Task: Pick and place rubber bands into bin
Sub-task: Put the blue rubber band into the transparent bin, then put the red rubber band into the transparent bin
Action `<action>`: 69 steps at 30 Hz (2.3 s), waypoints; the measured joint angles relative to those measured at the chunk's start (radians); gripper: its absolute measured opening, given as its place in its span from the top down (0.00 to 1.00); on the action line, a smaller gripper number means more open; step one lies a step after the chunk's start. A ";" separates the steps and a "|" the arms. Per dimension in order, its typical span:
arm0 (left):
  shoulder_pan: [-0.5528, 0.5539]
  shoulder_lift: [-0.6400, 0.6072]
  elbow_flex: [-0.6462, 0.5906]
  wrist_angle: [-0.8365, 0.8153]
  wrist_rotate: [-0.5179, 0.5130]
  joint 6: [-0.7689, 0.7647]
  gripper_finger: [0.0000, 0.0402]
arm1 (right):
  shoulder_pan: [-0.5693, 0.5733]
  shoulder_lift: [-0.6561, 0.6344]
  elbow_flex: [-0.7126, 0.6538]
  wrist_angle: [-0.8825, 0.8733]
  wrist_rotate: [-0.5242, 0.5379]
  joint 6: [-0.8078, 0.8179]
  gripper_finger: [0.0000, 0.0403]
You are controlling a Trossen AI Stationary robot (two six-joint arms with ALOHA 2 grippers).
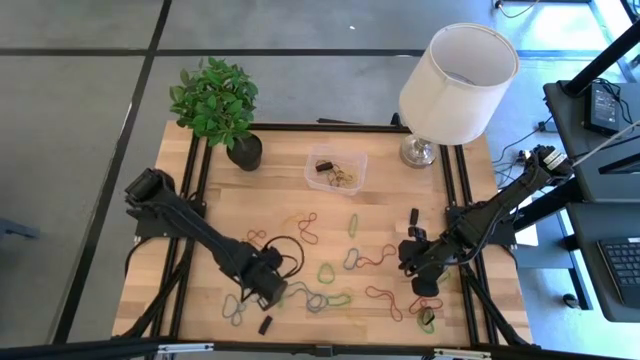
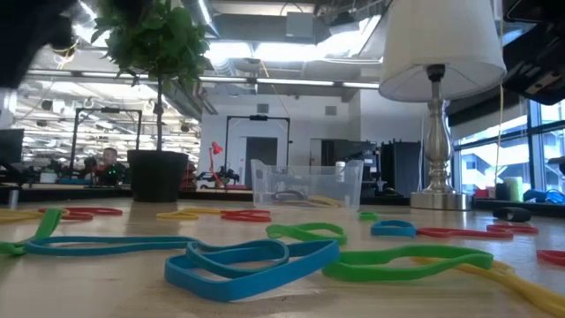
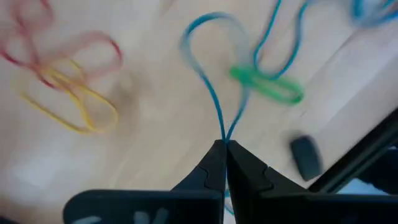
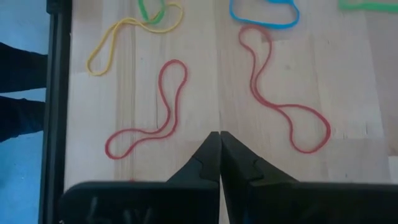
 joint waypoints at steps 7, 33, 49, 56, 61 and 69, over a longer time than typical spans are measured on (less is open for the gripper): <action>0.129 -0.001 0.247 -0.142 -0.152 0.177 0.99 | 0.000 0.000 0.000 0.038 0.025 0.026 0.99; 0.921 0.255 0.356 0.324 0.061 1.506 1.00 | -0.139 0.000 0.000 0.054 0.157 0.411 1.00; 0.954 0.361 0.355 0.268 0.028 1.787 0.86 | -0.274 0.000 0.000 0.056 0.211 0.449 0.99; 0.933 0.332 0.355 0.203 -0.066 1.744 0.75 | -0.290 0.000 0.000 0.059 0.211 0.446 0.98; 0.892 0.241 0.355 0.174 -0.209 1.664 0.77 | -0.290 0.000 0.000 0.061 0.208 0.445 0.98; 0.832 0.052 0.356 0.166 -0.144 1.329 0.97 | -0.290 0.000 0.000 0.057 0.207 0.313 0.98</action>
